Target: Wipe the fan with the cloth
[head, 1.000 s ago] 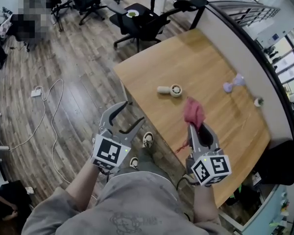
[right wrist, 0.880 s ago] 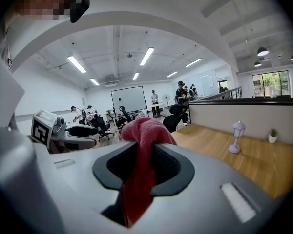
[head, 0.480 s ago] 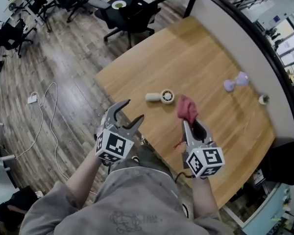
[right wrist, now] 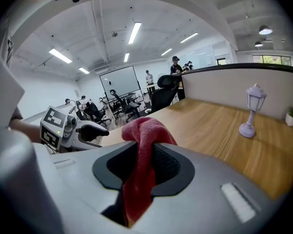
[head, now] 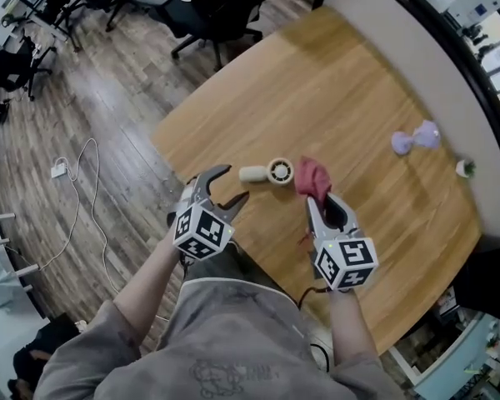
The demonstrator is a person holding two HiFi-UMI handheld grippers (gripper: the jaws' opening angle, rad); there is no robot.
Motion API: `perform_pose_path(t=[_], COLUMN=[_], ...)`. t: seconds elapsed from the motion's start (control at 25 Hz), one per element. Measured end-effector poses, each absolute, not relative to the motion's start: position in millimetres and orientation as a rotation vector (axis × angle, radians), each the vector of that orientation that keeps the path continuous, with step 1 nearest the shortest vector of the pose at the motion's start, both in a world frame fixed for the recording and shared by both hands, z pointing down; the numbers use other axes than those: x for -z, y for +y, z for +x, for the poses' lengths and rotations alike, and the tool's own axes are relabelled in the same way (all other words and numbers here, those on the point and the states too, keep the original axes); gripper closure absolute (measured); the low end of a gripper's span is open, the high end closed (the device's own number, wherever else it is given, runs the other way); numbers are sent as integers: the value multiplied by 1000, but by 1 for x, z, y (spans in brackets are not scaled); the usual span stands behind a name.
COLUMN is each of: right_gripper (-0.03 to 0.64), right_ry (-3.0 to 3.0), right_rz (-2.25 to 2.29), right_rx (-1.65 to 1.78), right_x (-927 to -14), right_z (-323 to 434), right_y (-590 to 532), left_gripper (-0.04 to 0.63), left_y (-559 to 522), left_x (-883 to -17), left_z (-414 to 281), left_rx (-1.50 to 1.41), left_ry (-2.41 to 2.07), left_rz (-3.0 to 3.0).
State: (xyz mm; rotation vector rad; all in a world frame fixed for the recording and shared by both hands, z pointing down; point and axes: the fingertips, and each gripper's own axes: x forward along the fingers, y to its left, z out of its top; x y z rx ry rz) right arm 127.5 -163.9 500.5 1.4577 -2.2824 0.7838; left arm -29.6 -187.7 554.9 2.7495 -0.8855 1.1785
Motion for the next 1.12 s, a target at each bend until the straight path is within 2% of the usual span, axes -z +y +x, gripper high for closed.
perform_pose_path(t=[0.56,0.68,1.12], right_gripper=[520,520,520], right_ry=[-2197,-2177,-2088], right_rz=[1420,1413,1392], right_rx=[-880,-884,-797], right_x=[-568,-582,-609], right_z=[125,118,85], right_y=[-190,-193,-211], left_gripper=[320,378,391], left_y=[-209,-208,-206], left_x=[-660,-665,-666], left_z=[-10,-9,-10], left_rx=[-1352,-1312,-1133], left_ry=[-597,-564,-537], left_rz=[2669,2686,2710])
